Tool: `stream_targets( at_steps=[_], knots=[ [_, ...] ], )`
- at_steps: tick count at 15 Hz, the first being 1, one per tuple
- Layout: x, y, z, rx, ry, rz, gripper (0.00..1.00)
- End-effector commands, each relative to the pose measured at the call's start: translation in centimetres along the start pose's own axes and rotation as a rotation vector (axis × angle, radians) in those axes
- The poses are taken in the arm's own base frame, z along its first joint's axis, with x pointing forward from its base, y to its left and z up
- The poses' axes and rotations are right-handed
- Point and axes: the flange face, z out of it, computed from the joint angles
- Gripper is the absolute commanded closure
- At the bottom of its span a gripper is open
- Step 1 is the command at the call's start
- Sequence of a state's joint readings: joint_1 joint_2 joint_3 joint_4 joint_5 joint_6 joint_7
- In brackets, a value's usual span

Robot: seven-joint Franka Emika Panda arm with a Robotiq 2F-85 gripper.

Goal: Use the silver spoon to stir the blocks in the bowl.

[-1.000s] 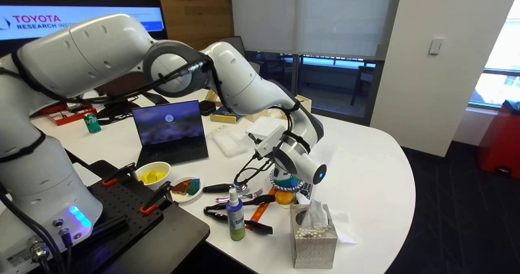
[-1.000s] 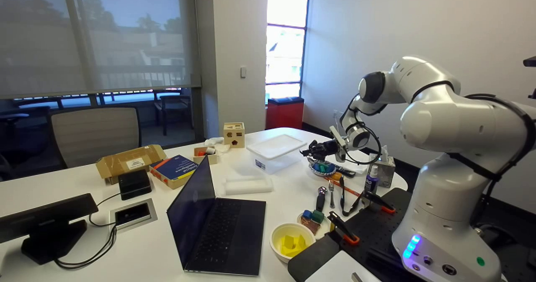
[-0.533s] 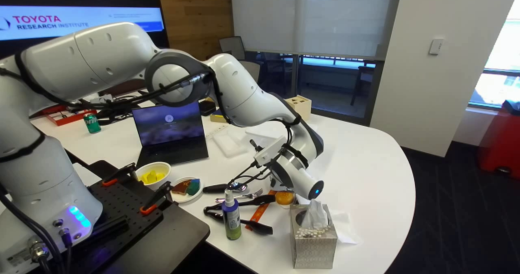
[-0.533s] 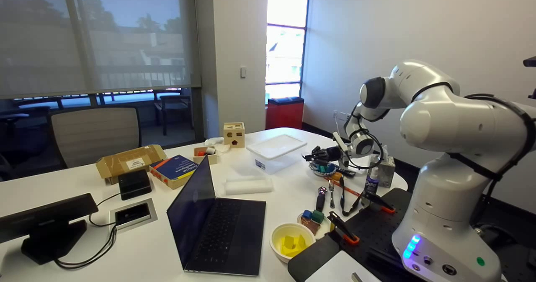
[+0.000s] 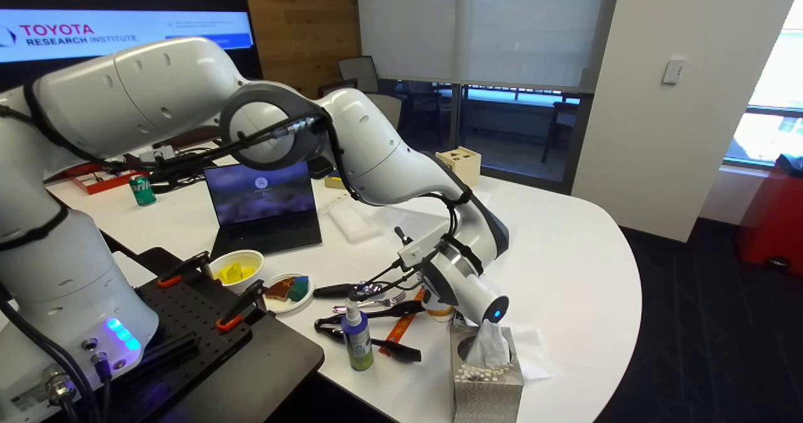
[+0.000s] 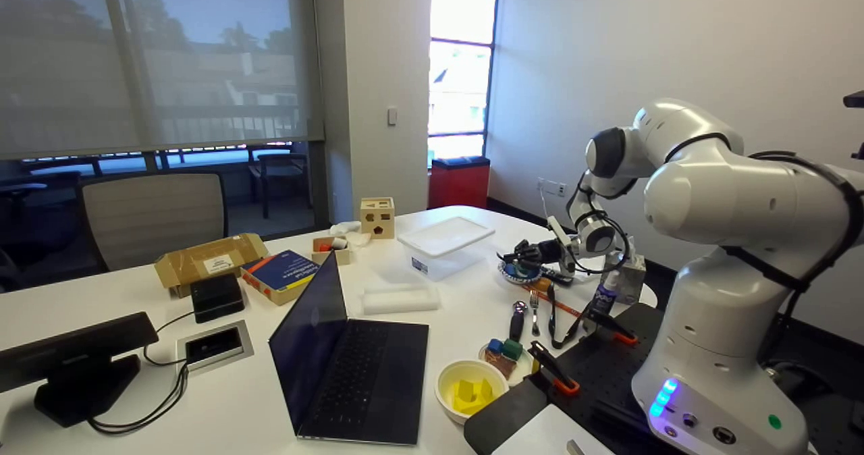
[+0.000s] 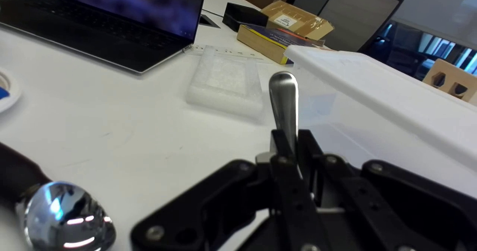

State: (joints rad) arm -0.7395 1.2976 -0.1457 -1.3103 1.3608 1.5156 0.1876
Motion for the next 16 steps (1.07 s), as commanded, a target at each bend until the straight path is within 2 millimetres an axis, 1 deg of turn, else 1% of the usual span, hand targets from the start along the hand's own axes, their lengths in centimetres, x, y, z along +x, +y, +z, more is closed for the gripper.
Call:
stream_targets(
  at_steps=[1,4,7,9,12,16],
  knots=[
    [-1.2,-2.2,-1.3,0.018,0.062,-0.024,0.97],
    [-2.7,-4.0,-1.0,-0.002,0.081,-0.070,0.97],
    [-4.0,-5.7,0.2,-0.016,0.057,-0.100,0.97],
    [-4.1,-6.2,1.2,-0.019,0.030,-0.103,0.97],
    [-3.6,-6.1,2.4,-0.006,-0.011,-0.093,0.97],
    [-2.3,-5.0,3.5,-0.004,-0.027,-0.049,0.97]
  ],
)
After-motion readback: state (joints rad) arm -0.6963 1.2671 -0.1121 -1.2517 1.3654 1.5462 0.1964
